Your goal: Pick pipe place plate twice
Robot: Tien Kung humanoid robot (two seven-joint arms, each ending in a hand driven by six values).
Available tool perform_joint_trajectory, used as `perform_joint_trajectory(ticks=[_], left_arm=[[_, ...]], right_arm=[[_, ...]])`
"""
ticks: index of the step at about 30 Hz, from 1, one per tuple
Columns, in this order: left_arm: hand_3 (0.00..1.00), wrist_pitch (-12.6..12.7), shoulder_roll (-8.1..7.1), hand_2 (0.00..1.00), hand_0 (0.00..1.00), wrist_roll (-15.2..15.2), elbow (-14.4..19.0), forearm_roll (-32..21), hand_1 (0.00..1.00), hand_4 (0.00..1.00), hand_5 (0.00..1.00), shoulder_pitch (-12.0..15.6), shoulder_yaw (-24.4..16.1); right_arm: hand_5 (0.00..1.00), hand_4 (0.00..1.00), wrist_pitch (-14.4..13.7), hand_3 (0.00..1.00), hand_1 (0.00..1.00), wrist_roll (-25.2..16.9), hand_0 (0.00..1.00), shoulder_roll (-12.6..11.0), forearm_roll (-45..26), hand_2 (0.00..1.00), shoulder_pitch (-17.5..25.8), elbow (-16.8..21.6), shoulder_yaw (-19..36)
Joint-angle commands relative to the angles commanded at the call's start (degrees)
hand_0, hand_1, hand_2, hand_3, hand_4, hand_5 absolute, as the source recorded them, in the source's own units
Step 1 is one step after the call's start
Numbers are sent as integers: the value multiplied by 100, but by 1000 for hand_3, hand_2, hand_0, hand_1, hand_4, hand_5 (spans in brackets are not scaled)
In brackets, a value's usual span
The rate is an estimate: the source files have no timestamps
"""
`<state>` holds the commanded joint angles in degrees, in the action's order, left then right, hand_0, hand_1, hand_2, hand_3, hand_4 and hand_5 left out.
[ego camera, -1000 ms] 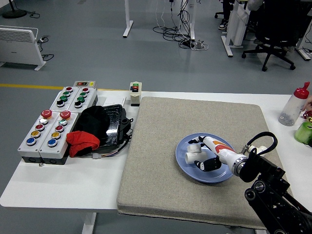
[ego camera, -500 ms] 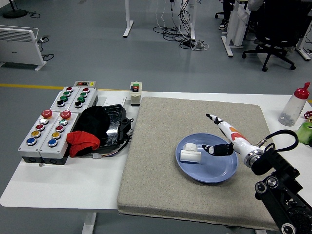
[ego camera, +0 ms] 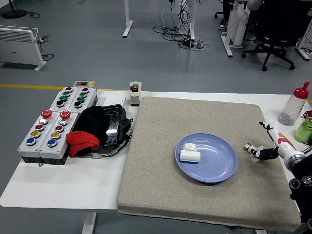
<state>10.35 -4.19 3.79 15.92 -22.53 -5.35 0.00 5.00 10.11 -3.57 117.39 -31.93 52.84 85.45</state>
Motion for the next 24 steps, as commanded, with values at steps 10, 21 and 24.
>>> perform_joint_trajectory(ticks=[10, 21, 24], left_arm=[[612, 12, 5, 681, 691, -36, -4, 117, 664, 252, 998, 3, -91], [612, 19, 5, 681, 692, -50, -3, 151, 664, 252, 998, 13, -117], [612, 19, 5, 681, 692, -47, -3, 144, 664, 252, 998, 14, -113]], right_arm=[[288, 759, -69, 965, 929, -34, 998, -8, -166, 998, 81, -170, -94], [294, 746, -76, 885, 842, -172, 874, 33, -107, 941, -60, -588, -188], [286, 727, -68, 767, 730, -219, 709, 26, -20, 746, -88, -645, -216]])
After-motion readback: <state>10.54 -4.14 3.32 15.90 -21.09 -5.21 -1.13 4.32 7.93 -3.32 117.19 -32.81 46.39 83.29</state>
